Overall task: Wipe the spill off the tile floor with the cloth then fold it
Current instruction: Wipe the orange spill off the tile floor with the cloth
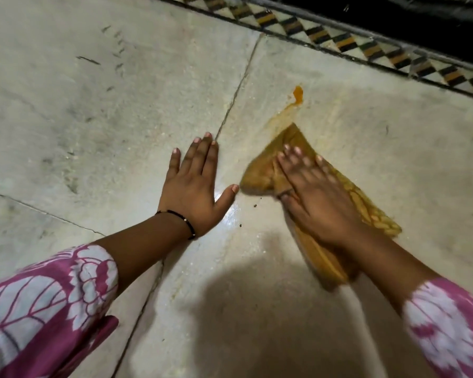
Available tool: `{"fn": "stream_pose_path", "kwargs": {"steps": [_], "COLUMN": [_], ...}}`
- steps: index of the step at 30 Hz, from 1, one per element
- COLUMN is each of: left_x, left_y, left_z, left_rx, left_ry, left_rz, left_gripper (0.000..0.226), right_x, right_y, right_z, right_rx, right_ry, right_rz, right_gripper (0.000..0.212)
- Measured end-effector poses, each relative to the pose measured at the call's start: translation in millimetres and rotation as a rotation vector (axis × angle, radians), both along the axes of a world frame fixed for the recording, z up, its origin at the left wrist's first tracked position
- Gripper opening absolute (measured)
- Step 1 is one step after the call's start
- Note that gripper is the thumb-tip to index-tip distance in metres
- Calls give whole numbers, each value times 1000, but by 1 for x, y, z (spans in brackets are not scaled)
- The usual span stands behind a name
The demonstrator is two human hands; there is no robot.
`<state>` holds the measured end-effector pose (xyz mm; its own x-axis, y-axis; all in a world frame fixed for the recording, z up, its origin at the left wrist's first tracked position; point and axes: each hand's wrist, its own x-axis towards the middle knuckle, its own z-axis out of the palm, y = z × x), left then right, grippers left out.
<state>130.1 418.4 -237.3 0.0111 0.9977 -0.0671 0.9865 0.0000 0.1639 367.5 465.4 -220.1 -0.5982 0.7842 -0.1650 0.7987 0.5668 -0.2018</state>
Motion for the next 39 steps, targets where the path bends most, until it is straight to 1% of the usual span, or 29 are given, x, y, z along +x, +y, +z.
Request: {"fn": "stream_pose_path", "kwargs": {"steps": [1, 2, 5, 7, 9, 10, 12, 14, 16, 19, 21, 23, 25, 28, 30, 31, 33, 35, 37, 39], "left_x": [1, 2, 3, 2, 2, 2, 2, 2, 2, 0, -1, -1, -1, 2, 4, 4, 4, 4, 3, 3], "left_y": [-1, -2, -1, -1, -2, -1, -1, 0, 1, 0, 0, 0, 0, 0, 0, 0, 0, 1, 1, 1], "left_z": [0, 0, 0, -1, -1, -1, 0, 0, 0, 0, 0, 0, 0, -1, -1, -1, -1, 0, 0, 0], "left_rx": [-4, -7, -8, -6, -1, -2, -6, -9, -8, -9, -5, 1, 3, 3, 1, 2, -2, 4, 5, 6], "left_ry": [-4, -4, -7, -8, -8, -6, -5, 2, 4, -4, -15, -25, -29, -29, -25, -21, -13, -11, -9, -13], "left_rz": [0, 3, 10, 9, 8, 5, 4, 4, -1, -5, -5, 0, 2, 6, 7, 7, 5, 12, 11, 10], "left_gripper": [81, 81, 82, 82, 82, 82, 82, 82, 83, 83, 83, 83, 82, 82, 82, 82, 82, 82, 82, 82], "right_x": [21, 42, 76, 64, 32, 12, -28, -60, -72, -51, -19, 15, 40, 52, 39, 24, -17, -61, -88, -89], "right_y": [-5, -5, 30, 70, 115, 133, 148, 137, 104, 38, 3, -11, 1, 56, 101, 118, 133, 122, 86, 39], "right_z": [1, 4, 10, 8, 4, 1, -1, -2, -3, -1, 0, 1, 3, 2, -1, -1, -3, -4, -7, -7], "right_rx": [-27, -46, -39, 2, 33, 34, 47, 53, 59, 46, 27, 14, 50, 92, 66, 52, 49, 58, 88, 95], "right_ry": [-3, -3, 9, 0, -11, -12, -19, -13, 3, 4, -4, 0, 33, -20, -42, -42, -24, 6, 41, 71], "right_rz": [32, 19, -155, -338, -493, -530, -499, -357, -214, -75, -78, -203, -429, -704, -807, -822, -739, -561, -412, -323], "right_gripper": [65, 64, 71, 77, 75, 71, 66, 64, 64, 63, 64, 64, 65, 68, 67, 66, 64, 62, 61, 61]}}
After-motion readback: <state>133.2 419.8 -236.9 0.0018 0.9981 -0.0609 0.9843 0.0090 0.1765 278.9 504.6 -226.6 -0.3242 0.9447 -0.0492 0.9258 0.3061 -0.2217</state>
